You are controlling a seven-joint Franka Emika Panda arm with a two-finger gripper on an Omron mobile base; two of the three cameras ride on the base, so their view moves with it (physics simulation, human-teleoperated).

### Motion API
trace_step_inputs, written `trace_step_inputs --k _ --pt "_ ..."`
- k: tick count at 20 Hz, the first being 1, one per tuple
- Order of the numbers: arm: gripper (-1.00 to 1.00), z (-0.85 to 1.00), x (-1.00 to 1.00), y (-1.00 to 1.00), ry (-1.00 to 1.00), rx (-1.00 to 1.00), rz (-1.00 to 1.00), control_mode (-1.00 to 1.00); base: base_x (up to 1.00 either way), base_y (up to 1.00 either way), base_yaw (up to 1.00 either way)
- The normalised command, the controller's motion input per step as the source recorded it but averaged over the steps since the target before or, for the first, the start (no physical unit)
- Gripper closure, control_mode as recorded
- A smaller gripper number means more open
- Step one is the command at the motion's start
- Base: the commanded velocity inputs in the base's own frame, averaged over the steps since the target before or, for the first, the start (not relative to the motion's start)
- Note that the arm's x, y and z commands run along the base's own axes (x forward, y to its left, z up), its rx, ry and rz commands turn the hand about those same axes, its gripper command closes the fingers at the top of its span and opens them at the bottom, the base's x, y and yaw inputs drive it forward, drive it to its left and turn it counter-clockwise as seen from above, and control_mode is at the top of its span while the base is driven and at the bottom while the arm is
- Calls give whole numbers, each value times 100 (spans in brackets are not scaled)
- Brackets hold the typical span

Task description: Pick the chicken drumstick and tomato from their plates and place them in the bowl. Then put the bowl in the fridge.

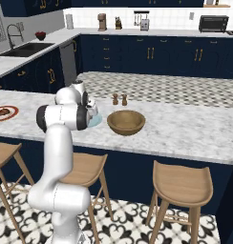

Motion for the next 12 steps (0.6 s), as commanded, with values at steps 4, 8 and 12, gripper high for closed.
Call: trace_step_inputs --k 4,8,12 --pt "-100 -12 14 0 0 0 0 -100 0 0 0" --pt "-100 -12 17 1 0 0 0 -100 0 0 0" --pt "-100 -6 25 4 0 0 0 -100 0 0 0"
